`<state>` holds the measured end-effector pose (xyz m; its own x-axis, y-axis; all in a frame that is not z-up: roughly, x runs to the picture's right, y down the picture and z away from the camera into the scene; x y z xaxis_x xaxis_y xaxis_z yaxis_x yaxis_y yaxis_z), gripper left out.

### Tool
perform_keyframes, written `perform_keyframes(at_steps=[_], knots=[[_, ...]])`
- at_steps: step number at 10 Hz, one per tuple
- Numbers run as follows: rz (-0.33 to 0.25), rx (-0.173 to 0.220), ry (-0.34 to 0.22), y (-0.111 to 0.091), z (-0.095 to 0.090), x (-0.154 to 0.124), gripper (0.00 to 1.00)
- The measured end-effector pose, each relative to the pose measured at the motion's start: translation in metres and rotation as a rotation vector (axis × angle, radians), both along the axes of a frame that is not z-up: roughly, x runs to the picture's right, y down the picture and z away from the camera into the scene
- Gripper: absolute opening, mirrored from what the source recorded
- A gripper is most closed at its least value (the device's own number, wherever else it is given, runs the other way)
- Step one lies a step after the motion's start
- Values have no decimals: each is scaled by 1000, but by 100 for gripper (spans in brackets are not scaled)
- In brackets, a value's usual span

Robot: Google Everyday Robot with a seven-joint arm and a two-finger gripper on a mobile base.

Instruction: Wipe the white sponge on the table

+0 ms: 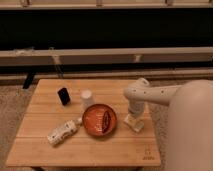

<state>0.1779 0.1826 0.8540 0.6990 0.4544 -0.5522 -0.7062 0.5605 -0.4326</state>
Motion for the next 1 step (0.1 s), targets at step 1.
perform_keyframes(at_steps=[1], knots=[[0,0,0,0,0,0,0]])
